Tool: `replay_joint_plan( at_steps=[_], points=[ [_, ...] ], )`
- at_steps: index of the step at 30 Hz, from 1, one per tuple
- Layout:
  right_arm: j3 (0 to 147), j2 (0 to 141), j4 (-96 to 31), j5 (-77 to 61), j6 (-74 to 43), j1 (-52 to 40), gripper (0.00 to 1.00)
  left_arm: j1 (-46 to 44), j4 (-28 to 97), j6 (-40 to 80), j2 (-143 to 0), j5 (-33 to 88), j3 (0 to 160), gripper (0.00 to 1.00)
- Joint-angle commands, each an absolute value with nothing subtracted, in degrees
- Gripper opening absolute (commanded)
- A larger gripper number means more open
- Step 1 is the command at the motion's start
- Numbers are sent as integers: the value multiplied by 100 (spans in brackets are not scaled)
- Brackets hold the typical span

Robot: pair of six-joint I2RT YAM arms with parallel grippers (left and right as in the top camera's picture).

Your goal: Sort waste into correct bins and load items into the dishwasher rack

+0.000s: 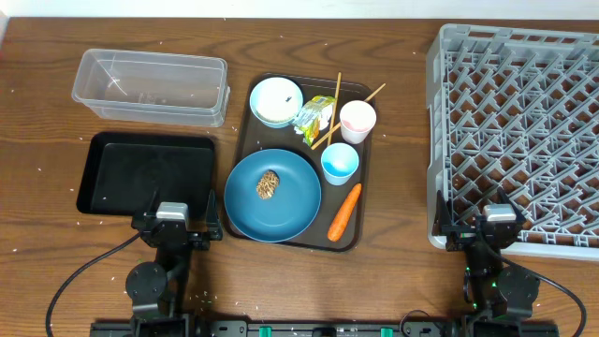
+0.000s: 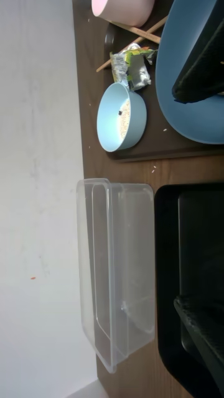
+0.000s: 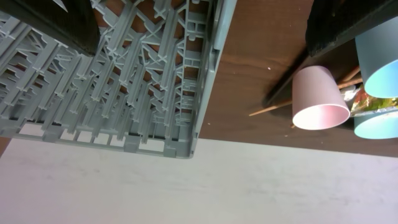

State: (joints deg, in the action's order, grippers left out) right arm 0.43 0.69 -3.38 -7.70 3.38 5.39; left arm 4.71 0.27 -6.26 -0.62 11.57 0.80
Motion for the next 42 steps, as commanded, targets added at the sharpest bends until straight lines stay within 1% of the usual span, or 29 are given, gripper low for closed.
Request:
replay_joint_plan(
  at_steps=[1, 32, 42],
  points=[
    [32, 38, -357, -751, 351, 480, 99, 447, 294, -683, -23, 1201, 23, 98],
    [32, 38, -349, -753, 349, 480, 99, 447, 272, -685, -23, 1201, 23, 98],
    [32, 38, -279, -945, 346, 480, 99, 447, -172, -681, -23, 1208, 25, 98]
  ],
)
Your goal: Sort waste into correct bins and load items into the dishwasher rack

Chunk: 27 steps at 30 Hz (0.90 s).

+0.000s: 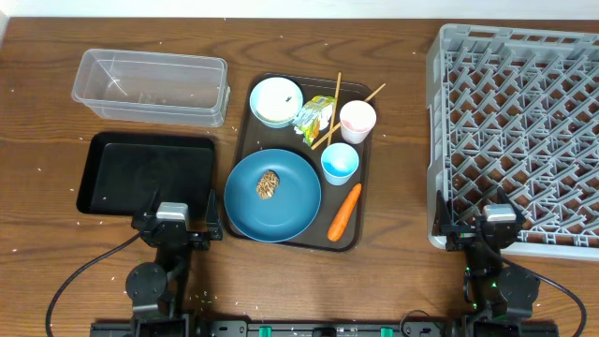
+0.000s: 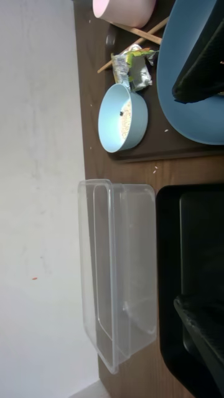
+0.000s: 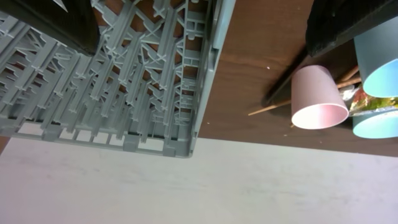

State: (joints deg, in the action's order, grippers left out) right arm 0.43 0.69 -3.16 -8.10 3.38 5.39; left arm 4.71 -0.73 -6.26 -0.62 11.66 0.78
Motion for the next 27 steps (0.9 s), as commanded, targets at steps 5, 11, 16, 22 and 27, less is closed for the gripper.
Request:
replay_joint_plan(
  at_steps=[5, 11, 16, 22, 27],
  points=[
    [32, 38, -47, -954, 349, 480, 99, 447, -294, -681, -23, 1208, 60, 98],
    [139, 38, 156, -954, 349, 480, 99, 447, -261, -681, -139, 1205, 491, 98],
    [530, 54, 148, -950, 349, 480, 99, 447, -91, -683, -851, 1205, 1282, 98],
    [1291, 475, 27, -943, 355, 482, 99, 447, 246, -683, -2351, 1208, 2600, 98],
    [2119, 1339, 16, -943, 582, 486, 99, 447, 456, -683, -3645, 1332, 3771, 98]
  ],
)
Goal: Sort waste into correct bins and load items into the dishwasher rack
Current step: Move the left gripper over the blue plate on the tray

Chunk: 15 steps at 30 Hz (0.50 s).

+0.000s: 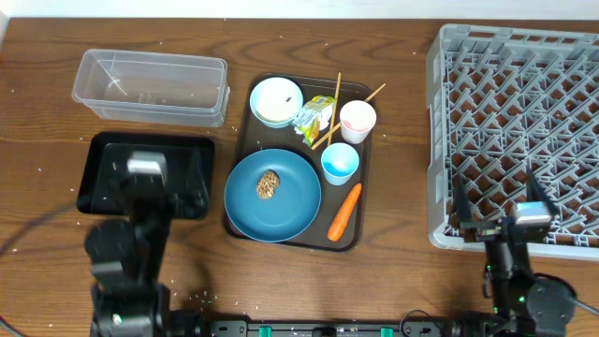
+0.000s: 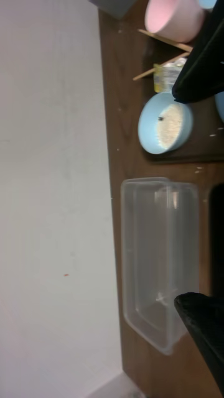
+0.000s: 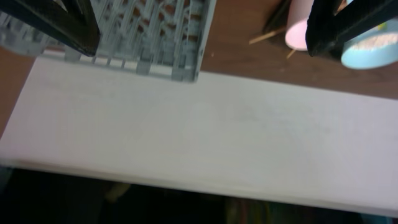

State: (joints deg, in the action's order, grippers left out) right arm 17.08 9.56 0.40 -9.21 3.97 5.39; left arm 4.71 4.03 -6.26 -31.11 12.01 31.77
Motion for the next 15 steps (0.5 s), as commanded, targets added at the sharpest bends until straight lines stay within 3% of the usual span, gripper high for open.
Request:
replay_joint_plan(
  at_steps=[1, 15],
  points=[
    [2316, 1559, -3, -943, 591, 486, 99, 447, 517, -683, -3881, 1404, 4005, 98],
    [5439, 4493, -1977, -1280, 587, 484, 99, 440, 1905, -683, -5970, 1664, 6235, 98]
  ],
)
